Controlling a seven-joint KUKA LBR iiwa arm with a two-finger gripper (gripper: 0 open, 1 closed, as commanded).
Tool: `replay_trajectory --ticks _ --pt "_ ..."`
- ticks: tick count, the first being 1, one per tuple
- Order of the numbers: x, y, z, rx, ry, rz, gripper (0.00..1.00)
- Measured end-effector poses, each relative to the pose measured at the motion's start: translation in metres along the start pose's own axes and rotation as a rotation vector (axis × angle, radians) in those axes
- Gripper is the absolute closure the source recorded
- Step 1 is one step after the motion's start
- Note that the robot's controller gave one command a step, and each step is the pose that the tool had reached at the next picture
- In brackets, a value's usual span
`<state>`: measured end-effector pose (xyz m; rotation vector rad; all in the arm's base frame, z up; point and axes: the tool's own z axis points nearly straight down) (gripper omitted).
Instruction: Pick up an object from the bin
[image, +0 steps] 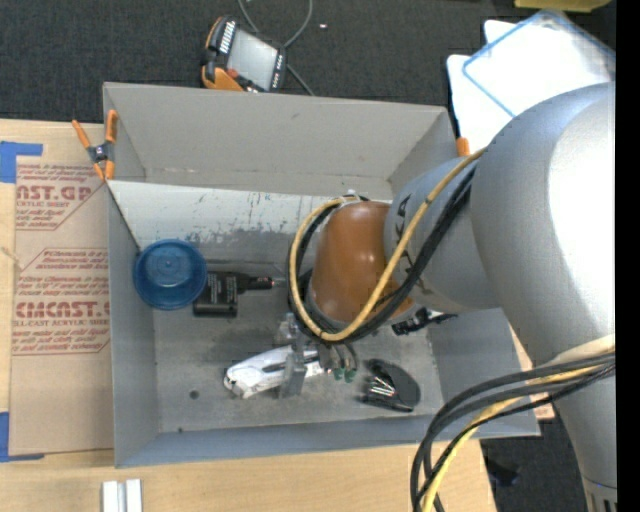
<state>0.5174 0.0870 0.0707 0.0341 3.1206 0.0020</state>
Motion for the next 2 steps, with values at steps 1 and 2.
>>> replay_trajectory --ticks 1,2 --pt "0.002 0.010 -0.098 0.001 0.008 -0.011 1.00" --pt "-0.001 0.025 -0.133 0.002 0.012 -0.034 1.00"
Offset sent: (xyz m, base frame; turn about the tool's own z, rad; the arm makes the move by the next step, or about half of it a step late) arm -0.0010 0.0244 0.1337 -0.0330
